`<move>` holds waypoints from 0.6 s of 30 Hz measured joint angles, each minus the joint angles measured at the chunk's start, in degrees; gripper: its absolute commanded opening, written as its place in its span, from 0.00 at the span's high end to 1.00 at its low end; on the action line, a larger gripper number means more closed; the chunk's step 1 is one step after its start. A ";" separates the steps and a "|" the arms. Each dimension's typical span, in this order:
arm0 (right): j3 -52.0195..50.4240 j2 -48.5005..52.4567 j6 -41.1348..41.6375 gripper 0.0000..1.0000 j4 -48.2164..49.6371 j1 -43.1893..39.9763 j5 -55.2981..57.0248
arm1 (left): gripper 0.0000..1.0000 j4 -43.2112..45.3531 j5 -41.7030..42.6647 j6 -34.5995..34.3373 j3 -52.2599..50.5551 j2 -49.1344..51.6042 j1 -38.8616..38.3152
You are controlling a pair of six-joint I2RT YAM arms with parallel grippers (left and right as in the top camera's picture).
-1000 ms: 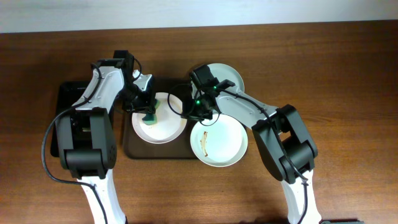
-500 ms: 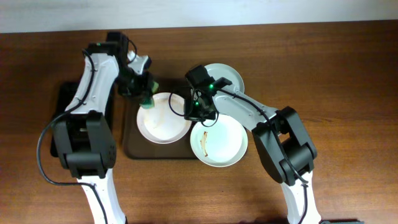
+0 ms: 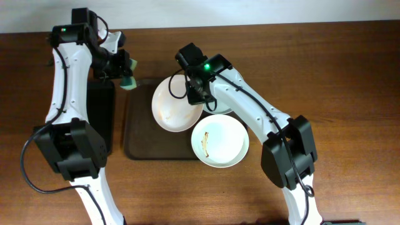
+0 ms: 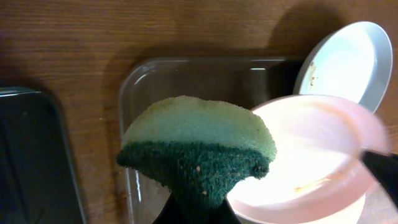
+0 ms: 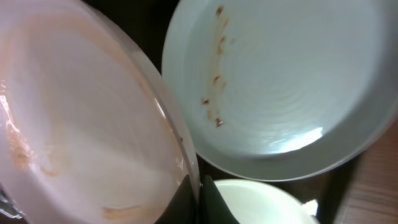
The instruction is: Clean dirty plates on tray and stack at the side
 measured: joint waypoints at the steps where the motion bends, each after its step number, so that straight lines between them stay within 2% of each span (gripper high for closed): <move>1: 0.92 -0.07 -0.24 0.96 -0.85 0.46 1.73 | 1.00 0.00 0.00 0.00 0.02 0.00 0.35; 9: 5.51 -0.11 -1.22 0.96 -5.84 5.79 18.75 | 1.00 0.02 0.00 -0.02 0.00 0.00 1.57; 18: 5.95 -0.11 -0.92 0.96 -6.01 16.68 44.48 | 1.00 0.02 -0.04 -0.02 0.00 0.00 1.55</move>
